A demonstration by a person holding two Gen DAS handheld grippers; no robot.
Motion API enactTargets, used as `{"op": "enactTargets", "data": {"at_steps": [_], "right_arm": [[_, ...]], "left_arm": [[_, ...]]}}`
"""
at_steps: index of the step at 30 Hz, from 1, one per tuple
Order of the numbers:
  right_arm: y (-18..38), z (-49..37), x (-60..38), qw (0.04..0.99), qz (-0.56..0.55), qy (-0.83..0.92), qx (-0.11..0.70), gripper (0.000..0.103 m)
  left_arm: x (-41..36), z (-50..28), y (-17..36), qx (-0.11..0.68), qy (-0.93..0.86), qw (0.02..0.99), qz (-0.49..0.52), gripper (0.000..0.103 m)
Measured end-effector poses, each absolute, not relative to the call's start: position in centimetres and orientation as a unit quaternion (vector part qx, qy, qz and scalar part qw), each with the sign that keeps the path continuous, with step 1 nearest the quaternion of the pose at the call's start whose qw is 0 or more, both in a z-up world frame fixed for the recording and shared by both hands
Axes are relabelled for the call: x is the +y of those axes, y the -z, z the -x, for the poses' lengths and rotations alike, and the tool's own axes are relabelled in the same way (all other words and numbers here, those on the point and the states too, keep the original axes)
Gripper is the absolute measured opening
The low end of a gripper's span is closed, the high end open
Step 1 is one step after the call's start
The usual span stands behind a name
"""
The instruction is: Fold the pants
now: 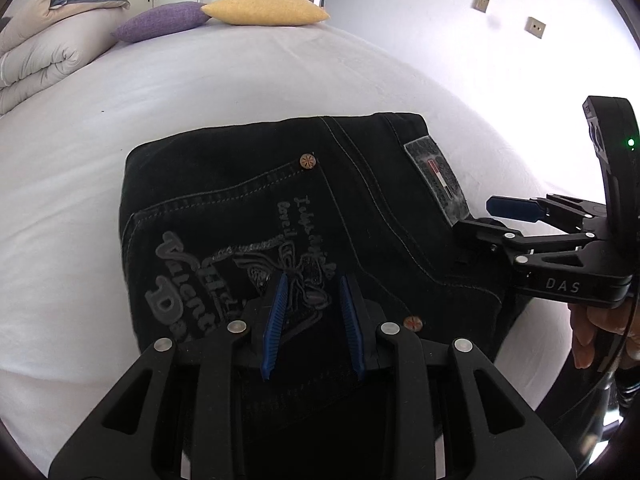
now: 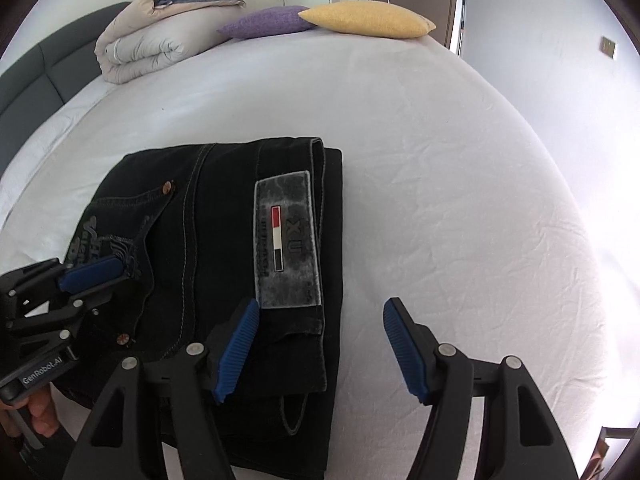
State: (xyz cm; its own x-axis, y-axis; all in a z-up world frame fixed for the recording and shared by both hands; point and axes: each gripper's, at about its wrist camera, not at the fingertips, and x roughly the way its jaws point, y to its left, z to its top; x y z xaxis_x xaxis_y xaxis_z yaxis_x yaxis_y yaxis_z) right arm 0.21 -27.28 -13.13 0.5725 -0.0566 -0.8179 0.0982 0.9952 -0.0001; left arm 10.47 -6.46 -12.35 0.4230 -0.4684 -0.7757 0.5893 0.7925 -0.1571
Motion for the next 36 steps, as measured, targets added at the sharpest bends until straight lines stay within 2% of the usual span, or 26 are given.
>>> {"op": "enactTargets", "data": {"at_steps": [6, 9, 12, 19, 25, 26, 27, 28, 32, 36], "right_arm": [[12.7, 2.1, -27.3, 0.888, -0.021, 0.041, 0.457, 0.070], [11.4, 2.5, -27.7, 0.893, -0.021, 0.046, 0.448, 0.070], [10.4, 1.8, -28.8, 0.893, -0.057, 0.026, 0.447, 0.070], [12.4, -2.6, -32.7, 0.851, -0.207, -0.045, 0.480, 0.069], [15.0, -5.4, -33.1, 0.819, -0.266, -0.088, 0.501, 0.057], [15.2, -5.6, -33.1, 0.817, -0.271, -0.089, 0.501, 0.057], [15.4, -5.6, -33.1, 0.817, -0.277, -0.090, 0.498, 0.055], [15.5, -5.7, -32.9, 0.818, -0.274, -0.090, 0.498, 0.050], [15.2, -5.5, -31.3, 0.831, -0.235, -0.080, 0.497, 0.041], [14.2, -5.0, -29.4, 0.849, -0.178, -0.062, 0.493, 0.028]], "left_arm": [[-1.6, -9.4, 9.3, 0.410, 0.287, 0.866, -0.026, 0.029], [2.0, -11.3, 8.5, 0.403, 0.257, 0.878, 0.037, 0.083], [2.8, -13.1, 8.5, 0.410, 0.269, 0.869, 0.067, 0.082], [0.9, -17.4, 11.6, 0.496, 0.288, 0.813, 0.101, 0.082], [-0.4, -18.7, 14.5, 0.537, 0.289, 0.785, 0.112, 0.080], [-0.7, -18.7, 14.6, 0.536, 0.287, 0.788, 0.100, 0.078], [-1.0, -18.6, 14.5, 0.534, 0.281, 0.793, 0.085, 0.072], [-1.5, -18.6, 14.5, 0.532, 0.279, 0.796, 0.074, 0.067], [-2.4, -18.2, 13.9, 0.526, 0.277, 0.802, 0.055, 0.056], [-2.8, -17.7, 13.3, 0.514, 0.279, 0.810, 0.036, 0.042]]}}
